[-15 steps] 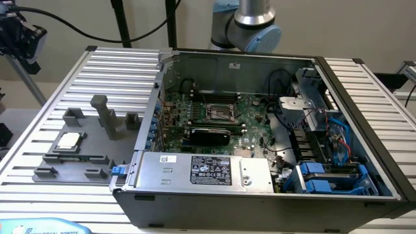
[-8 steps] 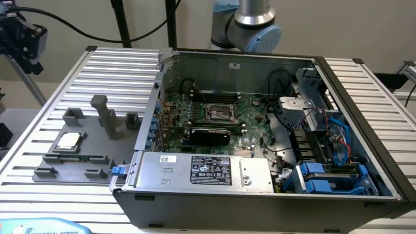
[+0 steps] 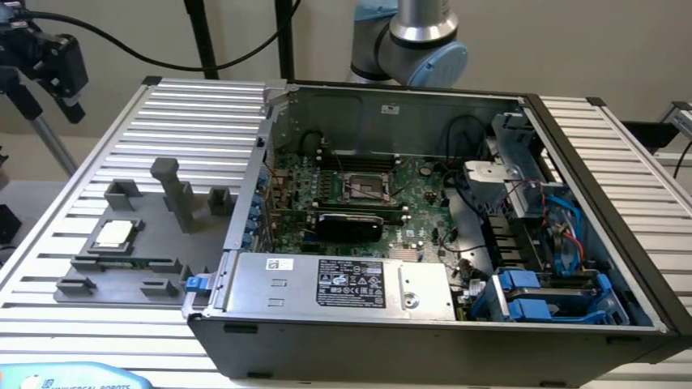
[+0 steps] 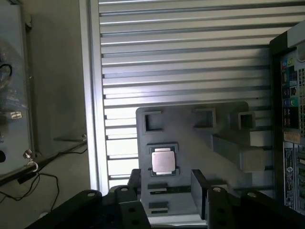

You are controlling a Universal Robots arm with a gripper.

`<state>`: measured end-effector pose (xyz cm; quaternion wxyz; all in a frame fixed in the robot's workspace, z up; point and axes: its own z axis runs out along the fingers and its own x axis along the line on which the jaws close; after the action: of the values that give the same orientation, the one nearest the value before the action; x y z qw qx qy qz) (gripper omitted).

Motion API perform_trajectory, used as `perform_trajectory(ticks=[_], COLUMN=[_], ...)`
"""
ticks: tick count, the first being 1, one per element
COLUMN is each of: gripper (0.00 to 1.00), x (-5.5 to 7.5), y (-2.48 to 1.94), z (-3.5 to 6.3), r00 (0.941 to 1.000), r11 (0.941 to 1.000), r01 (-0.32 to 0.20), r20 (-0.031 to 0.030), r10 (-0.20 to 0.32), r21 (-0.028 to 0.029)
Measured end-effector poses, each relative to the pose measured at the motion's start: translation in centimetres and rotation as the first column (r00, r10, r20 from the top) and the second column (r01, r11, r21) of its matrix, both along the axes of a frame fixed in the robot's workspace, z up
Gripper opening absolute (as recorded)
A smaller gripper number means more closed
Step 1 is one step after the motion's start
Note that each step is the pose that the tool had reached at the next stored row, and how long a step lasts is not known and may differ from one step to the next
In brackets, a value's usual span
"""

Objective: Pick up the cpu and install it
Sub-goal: 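Pick up the cpu and move it towards the insertion slot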

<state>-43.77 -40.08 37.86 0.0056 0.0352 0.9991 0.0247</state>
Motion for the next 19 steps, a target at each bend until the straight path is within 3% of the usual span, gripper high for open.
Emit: perform_trajectory(ticks=[3, 19], gripper=[0.65, 0.65], x=[0.0, 0.0], y=[0.00, -0.04], z=[-0.22, -3.12], r00=[1.0000, 1.0000], r11=[1.0000, 1.0000], r01=[0.000, 0.000], r20=[0.0001, 0.0000], r10=[0.000, 0.000], r21=[0.0001, 0.0000])
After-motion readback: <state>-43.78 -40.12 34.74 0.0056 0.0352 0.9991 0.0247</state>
